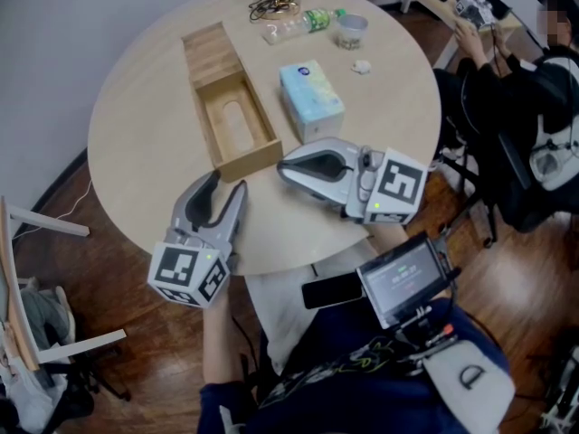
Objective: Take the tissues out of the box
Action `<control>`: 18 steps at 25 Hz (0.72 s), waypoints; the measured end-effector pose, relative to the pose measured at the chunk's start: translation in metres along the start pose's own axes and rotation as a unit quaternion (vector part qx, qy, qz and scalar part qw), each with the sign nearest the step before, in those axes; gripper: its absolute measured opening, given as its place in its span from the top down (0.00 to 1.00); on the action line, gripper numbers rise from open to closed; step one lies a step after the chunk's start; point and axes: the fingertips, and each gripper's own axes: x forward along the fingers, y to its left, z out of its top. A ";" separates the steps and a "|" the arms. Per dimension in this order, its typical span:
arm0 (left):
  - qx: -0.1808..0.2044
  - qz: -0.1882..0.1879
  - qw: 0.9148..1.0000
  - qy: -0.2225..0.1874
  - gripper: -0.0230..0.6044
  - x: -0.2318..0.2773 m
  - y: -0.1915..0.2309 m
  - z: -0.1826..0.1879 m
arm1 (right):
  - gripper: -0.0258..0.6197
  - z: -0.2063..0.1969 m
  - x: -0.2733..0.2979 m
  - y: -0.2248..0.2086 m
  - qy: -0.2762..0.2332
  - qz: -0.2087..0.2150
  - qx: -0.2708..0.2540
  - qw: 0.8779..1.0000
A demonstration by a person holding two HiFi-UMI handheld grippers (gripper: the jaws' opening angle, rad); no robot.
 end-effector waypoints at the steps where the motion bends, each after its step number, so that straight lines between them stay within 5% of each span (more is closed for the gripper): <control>1: 0.000 0.000 1.000 0.000 0.66 -0.001 0.001 0.000 | 0.96 -0.002 0.001 0.000 0.005 -0.001 -0.001 1.000; 18: -0.003 0.005 1.000 0.003 0.66 0.000 0.000 -0.001 | 0.96 0.001 0.001 -0.003 -0.002 -0.006 0.002 1.000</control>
